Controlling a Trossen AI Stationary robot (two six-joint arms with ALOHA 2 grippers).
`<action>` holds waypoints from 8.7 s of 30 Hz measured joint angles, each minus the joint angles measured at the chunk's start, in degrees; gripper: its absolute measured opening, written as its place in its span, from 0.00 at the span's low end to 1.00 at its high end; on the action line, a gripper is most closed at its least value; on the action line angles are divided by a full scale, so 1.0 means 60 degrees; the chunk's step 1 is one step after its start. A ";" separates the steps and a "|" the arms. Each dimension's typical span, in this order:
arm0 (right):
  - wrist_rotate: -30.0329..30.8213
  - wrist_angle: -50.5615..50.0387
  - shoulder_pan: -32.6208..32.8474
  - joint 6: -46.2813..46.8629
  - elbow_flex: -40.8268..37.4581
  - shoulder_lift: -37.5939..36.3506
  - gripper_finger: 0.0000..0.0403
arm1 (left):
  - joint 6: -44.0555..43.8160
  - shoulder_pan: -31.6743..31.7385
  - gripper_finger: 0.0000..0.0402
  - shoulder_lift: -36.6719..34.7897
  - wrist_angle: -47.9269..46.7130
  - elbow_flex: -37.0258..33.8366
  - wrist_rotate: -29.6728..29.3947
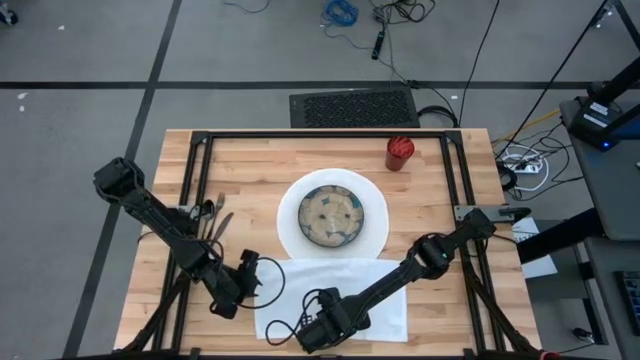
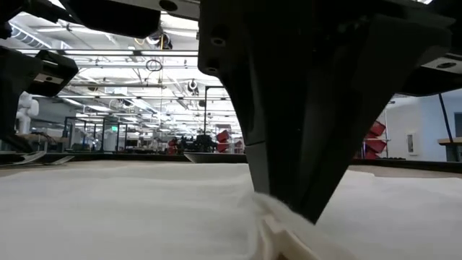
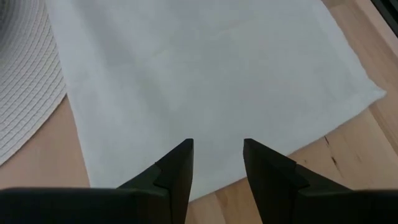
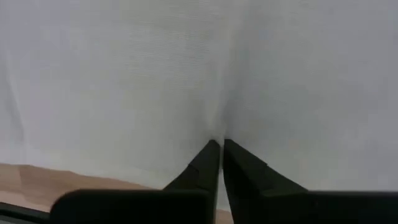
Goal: Set table place
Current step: Fold the white table napkin
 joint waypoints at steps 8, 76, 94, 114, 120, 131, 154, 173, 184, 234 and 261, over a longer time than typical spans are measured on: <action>0.0040 -0.0178 0.0103 0.0086 0.0075 -0.0272 0.04 | 0.0000 -0.0001 0.32 0.0004 -0.0011 -0.0001 -0.0011; 0.1315 -0.1402 -0.1975 -0.3116 -0.0550 -0.0729 0.35 | -0.0260 -0.0014 0.32 0.0007 -0.0015 -0.0007 -0.0029; 0.0603 -0.0783 -0.1351 -0.2388 -0.1191 -0.1025 0.02 | -0.0324 -0.0229 0.32 0.0007 -0.0049 -0.0007 -0.0025; 0.1340 -0.0906 -0.2086 -0.2389 -0.1548 -0.1071 0.35 | -0.0411 -0.0237 0.32 0.0007 -0.0080 -0.0007 -0.0029; 0.1093 -0.0391 -0.2149 -0.2515 -0.1877 -0.1082 0.22 | -0.0481 -0.0259 0.32 0.0007 -0.0098 -0.0007 -0.0030; 0.1013 -0.0503 -0.1879 -0.2462 -0.1891 -0.1603 0.01 | -0.0481 -0.0262 0.32 0.0004 -0.0087 -0.0007 -0.0055; 0.1800 0.0823 -0.0470 -0.0333 -0.1885 -0.1411 0.39 | -0.0477 -0.0255 0.32 0.0004 -0.0091 -0.0007 -0.0138; 0.0332 0.1506 0.0217 -0.0052 -0.1738 -0.1483 0.34 | -0.0423 -0.0255 0.32 0.0004 -0.0087 -0.0007 -0.0179; 0.0673 0.2328 0.0527 0.0308 -0.1738 -0.1302 0.33 | -0.0233 -0.0255 0.32 0.0004 0.0026 -0.0007 -0.0310; 0.0670 -0.0774 0.0678 -0.3010 -0.0699 -0.1109 0.00 | 0.3890 0.2698 0.32 0.0435 0.4376 -0.0011 0.0874; 0.1127 -0.1308 0.0731 -0.6105 -0.0699 -0.1056 0.00 | 0.8110 0.5317 0.58 0.5750 0.5199 0.4031 0.4894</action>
